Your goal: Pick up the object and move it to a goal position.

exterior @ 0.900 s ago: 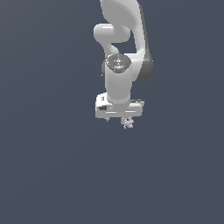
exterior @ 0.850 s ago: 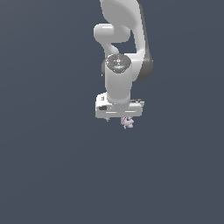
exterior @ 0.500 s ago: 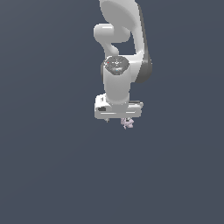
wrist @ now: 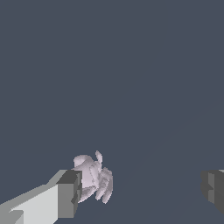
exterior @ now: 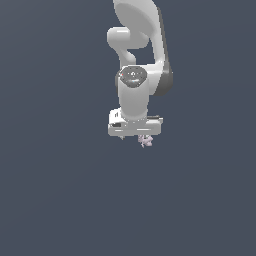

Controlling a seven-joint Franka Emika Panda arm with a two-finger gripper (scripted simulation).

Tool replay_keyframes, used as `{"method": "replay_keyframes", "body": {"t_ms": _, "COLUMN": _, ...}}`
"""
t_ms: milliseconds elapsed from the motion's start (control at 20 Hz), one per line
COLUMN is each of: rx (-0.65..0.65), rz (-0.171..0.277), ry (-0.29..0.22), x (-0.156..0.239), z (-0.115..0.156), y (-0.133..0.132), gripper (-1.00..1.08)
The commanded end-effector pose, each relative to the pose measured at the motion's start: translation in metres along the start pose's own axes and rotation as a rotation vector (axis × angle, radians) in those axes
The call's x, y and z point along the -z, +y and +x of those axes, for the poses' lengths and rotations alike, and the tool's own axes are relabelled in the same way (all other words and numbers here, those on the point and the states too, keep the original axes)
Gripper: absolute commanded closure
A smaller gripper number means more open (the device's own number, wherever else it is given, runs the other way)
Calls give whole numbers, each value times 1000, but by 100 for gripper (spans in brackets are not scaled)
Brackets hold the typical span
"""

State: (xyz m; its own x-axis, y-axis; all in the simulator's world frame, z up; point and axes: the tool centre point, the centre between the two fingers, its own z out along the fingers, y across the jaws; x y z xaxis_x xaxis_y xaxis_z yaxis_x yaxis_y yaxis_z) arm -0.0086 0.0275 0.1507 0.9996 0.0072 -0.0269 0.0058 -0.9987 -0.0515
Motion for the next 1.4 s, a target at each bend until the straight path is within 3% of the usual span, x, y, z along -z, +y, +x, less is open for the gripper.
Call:
{"method": "replay_keyframes", "body": {"t_ms": 0, "rx": 17, "rz": -4, "ry": 1, "x": -5, "z": -3, "y": -4, "gripper": -92}}
{"method": "replay_keyframes", "body": {"t_ms": 800, "rx": 272, "rz": -52, "ry": 17, "x": -60, "z": -58, "y": -53, "gripper": -92}}
{"method": "replay_keyframes", "body": {"t_ms": 1350, "rx": 298, "rz": -55, "ry": 18, "x": -70, "z": -64, "y": -58, "gripper": -92}}
